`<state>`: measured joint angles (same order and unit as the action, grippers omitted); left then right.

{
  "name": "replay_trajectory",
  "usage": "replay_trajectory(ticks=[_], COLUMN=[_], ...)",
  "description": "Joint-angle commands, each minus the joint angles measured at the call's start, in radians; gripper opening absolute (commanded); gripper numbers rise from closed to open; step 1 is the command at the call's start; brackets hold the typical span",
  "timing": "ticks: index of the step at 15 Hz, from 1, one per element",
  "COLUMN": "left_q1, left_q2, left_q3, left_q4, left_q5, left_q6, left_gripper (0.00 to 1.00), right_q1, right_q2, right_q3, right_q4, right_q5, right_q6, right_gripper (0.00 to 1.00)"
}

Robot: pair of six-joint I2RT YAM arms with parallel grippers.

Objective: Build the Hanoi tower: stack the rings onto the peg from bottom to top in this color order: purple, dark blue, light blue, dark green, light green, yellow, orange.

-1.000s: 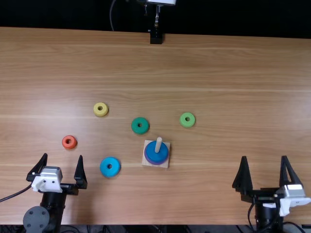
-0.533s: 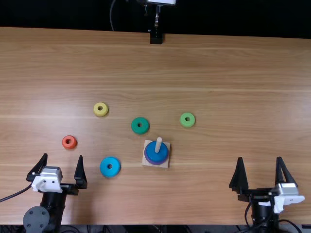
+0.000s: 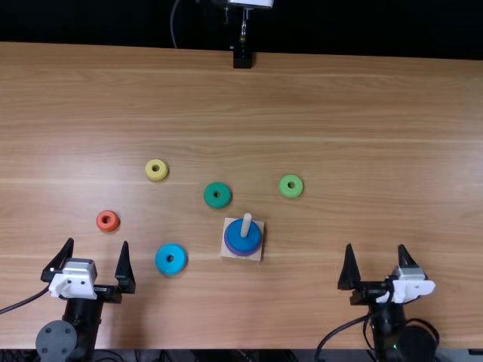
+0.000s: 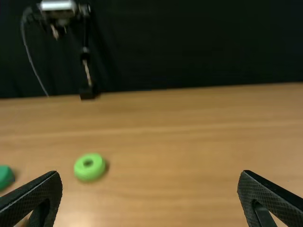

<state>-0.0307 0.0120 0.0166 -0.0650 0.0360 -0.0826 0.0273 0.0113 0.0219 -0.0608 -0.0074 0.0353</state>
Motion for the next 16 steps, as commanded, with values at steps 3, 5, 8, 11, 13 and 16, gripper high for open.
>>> replay_trajectory(ticks=[3, 5, 8, 11, 13, 16], left_q1=[0.006, 0.006, 0.006, 0.006, 0.006, 0.006], left_q2=[-0.012, -0.012, -0.012, -0.012, -0.012, -0.012], left_q3=[-0.017, -0.017, -0.017, -0.017, -0.017, -0.017], left_q4=[-0.018, -0.018, -0.018, -0.018, -0.018, -0.018], left_q5=[0.008, 0.008, 0.008, 0.008, 0.008, 0.008], left_q6=[0.005, 0.005, 0.003, 0.005, 0.003, 0.005], left_gripper=[1.0, 1.0, 1.0, 1.0, 1.0, 1.0], right_q1=[-0.001, -0.004, -0.006, -0.004, -0.006, -0.006], right_q2=[-0.011, -0.011, -0.011, -0.011, -0.011, -0.011], right_q3=[-0.01, -0.01, -0.008, -0.008, -0.008, -0.008], right_q4=[0.01, 0.012, 0.014, 0.012, 0.012, 0.012], right_q5=[-0.002, -0.002, -0.002, -0.002, 0.0, 0.0], right_q6=[0.009, 0.0, 0.0, 0.0, 0.0, 0.0], right_gripper=[1.0, 1.0, 1.0, 1.0, 1.0, 1.0])
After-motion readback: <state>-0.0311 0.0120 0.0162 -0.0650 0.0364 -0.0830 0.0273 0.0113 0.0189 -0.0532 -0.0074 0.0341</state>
